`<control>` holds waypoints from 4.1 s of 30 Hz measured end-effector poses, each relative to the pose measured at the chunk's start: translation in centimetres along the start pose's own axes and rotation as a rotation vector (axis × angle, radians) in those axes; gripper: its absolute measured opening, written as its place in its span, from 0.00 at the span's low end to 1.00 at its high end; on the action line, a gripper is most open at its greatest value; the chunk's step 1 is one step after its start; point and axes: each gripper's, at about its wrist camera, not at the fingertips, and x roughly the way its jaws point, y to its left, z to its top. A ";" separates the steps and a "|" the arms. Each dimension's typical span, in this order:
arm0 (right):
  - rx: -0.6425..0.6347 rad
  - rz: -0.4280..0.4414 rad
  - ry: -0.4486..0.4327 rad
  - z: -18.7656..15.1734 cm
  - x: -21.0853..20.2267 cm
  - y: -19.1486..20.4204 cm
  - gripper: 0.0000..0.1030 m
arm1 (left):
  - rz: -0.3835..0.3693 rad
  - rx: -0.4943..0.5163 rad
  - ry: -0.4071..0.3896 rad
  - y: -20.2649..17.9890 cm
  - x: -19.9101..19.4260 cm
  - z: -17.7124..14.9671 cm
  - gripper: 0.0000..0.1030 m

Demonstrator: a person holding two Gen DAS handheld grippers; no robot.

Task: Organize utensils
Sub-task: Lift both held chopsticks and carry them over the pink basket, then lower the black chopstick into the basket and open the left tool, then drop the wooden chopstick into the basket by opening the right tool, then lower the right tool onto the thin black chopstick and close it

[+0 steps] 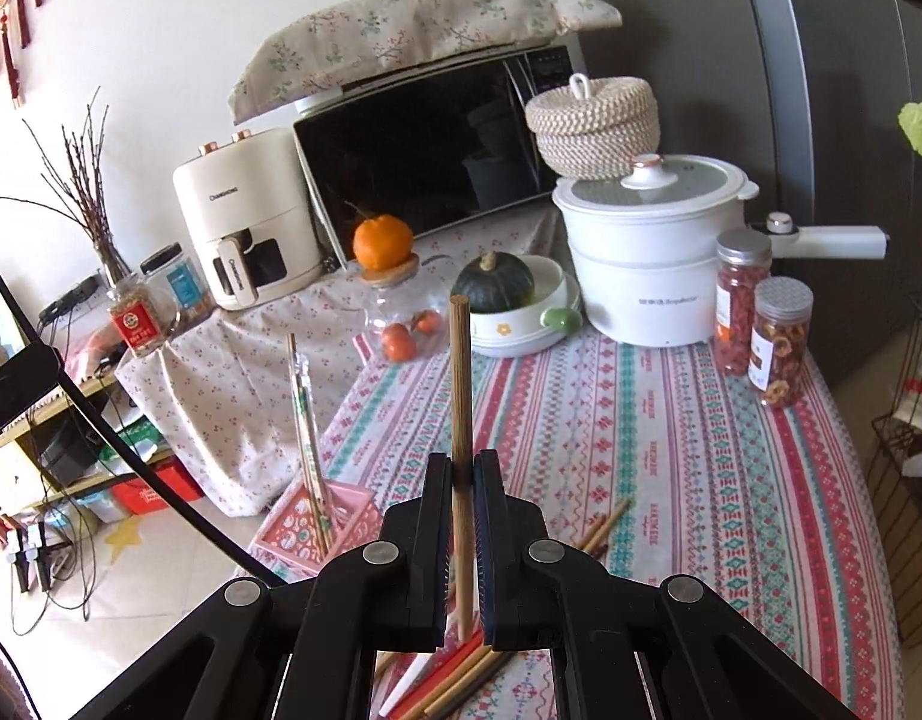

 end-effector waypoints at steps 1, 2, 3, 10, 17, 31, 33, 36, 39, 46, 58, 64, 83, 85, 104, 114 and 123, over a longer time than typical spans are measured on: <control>-0.005 0.006 -0.005 0.1 0.0 0.3 0.05 | 0.010 -0.001 -0.021 0.3 -0.4 0.2 0.04; -0.010 0.012 -0.009 0.2 -0.1 0.6 0.05 | 0.024 0.000 -0.039 0.5 -0.6 0.4 0.04; -0.015 0.016 -0.014 0.3 -0.1 0.9 0.05 | 0.040 0.000 -0.056 0.8 -0.8 0.6 0.04; -0.017 0.046 -0.042 0.7 0.0 1.9 0.05 | 0.139 -0.021 -0.097 3.3 0.1 0.6 0.04; -0.014 0.063 -0.043 0.9 0.5 2.7 0.05 | 0.218 0.004 -0.043 5.1 3.6 -0.9 0.05; -0.017 0.078 -0.042 1.0 0.7 3.0 0.05 | 0.211 0.034 0.202 6.7 11.7 -3.4 0.05; -0.016 0.078 -0.040 1.0 0.8 3.1 0.05 | 0.212 0.038 0.215 6.7 12.5 -3.6 0.05; -0.014 0.078 -0.040 1.1 0.9 3.1 0.05 | 0.206 0.039 0.220 6.7 13.2 -3.4 0.05; -0.010 0.079 -0.041 1.1 0.9 3.2 0.05 | 0.201 0.025 0.212 6.8 13.7 -3.4 0.06; 0.004 0.090 -0.063 1.5 1.0 3.6 0.05 | 0.191 -0.021 0.197 6.9 13.4 -3.3 0.56; 0.044 0.113 -0.125 2.6 2.9 5.0 0.05 | 0.254 -0.135 0.334 10.0 9.9 -5.0 0.76; 0.021 0.070 -0.094 2.3 5.5 6.2 0.05 | 0.271 -0.197 0.426 12.0 9.4 -6.9 0.82; 0.006 0.045 0.081 -0.1 11.9 6.6 0.11 | 0.255 -0.203 0.510 12.3 9.3 -8.5 0.83; 0.028 0.057 0.076 0.0 11.5 6.2 0.23 | 0.253 -0.196 0.514 12.1 9.4 -8.6 0.83; 0.105 -0.102 0.218 -2.5 9.9 -2.4 0.84 | 0.162 -0.182 0.669 8.5 11.6 -12.1 0.83; 0.176 -0.239 0.405 -6.4 13.2 -8.2 0.84 | 0.115 -0.089 0.759 4.5 13.5 -14.6 0.83; 0.320 -0.162 0.544 -8.7 18.4 -11.1 0.37 | 0.072 -0.050 0.759 3.1 14.1 -15.1 0.81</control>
